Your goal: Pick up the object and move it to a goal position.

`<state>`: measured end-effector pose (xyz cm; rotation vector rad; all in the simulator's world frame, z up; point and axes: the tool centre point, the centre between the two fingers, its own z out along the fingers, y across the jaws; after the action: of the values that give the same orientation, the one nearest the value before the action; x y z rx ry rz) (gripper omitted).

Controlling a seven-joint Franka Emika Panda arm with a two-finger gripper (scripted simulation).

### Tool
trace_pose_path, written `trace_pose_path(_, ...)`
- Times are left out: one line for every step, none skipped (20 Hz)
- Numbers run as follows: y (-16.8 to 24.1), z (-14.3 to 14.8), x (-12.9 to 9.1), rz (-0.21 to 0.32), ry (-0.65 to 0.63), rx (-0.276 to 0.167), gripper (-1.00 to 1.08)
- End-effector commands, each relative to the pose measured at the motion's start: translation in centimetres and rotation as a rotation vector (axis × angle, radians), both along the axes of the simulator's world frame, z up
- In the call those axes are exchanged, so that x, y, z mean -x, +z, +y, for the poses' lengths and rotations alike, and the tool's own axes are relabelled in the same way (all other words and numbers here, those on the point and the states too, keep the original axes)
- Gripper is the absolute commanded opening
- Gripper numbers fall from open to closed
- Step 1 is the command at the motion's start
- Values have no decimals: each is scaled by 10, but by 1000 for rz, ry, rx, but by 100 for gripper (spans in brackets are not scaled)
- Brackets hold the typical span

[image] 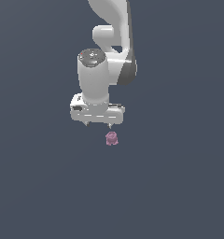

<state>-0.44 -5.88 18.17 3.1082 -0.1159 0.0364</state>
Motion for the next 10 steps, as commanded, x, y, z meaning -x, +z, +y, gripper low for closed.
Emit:
trace_pose_path(0, 0, 0, 0, 0, 0, 100)
trace_pose_path(0, -1, 0, 0, -1, 1, 100)
trace_pose_path(0, -2, 1, 1, -2, 2, 100)
trace_pose_path(-1, -5, 1, 2, -5, 5, 100)
trace_pose_path(-2, -10, 2, 3, -8, 8, 100)
trace_pose_path(-2, -15, 3, 5, -13, 13, 100)
trace_pose_path(-3, -21, 5, 7, -20, 18, 100)
trace_pose_path(-3, -27, 6, 9, -26, 23, 100)
trace_pose_path(-3, -32, 7, 11, -31, 27, 100)
trace_pose_path(-3, -36, 8, 12, -35, 30, 100)
